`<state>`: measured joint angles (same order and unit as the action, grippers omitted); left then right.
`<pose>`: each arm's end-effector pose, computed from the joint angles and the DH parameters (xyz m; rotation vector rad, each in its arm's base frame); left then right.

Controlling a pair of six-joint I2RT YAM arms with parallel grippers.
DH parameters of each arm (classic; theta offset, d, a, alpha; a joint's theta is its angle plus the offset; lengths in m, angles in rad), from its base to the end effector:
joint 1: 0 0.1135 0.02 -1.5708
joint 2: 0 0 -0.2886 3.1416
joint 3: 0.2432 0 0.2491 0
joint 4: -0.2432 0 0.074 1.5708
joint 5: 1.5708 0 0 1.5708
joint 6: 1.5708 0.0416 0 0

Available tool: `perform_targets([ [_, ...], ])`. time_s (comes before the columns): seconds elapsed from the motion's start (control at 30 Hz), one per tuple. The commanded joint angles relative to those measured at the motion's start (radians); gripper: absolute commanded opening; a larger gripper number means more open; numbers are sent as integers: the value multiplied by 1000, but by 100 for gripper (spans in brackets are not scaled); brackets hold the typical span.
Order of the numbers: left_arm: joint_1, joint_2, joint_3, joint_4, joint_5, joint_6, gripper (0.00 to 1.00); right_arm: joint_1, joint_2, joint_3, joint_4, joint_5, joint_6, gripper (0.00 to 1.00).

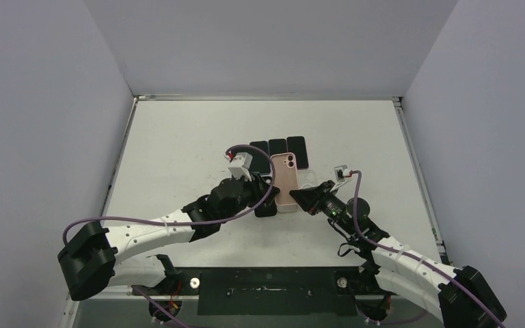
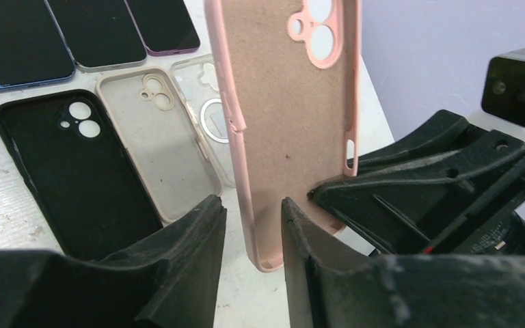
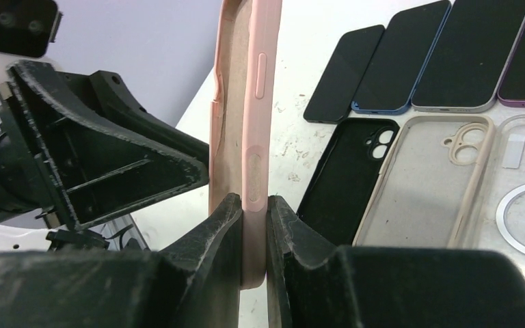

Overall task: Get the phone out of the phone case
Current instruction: Place the phone case at the center of the board.

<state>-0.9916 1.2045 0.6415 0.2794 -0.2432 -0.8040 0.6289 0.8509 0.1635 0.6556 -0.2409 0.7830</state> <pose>0.1523 -0.2145 0.2726 0.0047 1.9740 -1.0034 0.1308 0.1074 0.2198 -0.0698 1.7582 1.2593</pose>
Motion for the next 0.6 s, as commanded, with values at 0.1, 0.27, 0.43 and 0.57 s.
perform_targets([
  [0.1, 41, 32, 38, 76, 31, -19, 23, 19, 18, 11, 110, -40, -15, 0],
  [0.27, 55, 26, 30, 57, 44, -4, 0, 26, 26, 13, 115, -56, -34, 0],
  [0.43, 79, -28, 22, -55, 8, 42, 0, 25, 1, 27, 65, -50, -85, 31],
  [0.57, 111, -78, 22, -166, -20, 86, 0, 25, -26, 37, 18, -38, -128, 62],
])
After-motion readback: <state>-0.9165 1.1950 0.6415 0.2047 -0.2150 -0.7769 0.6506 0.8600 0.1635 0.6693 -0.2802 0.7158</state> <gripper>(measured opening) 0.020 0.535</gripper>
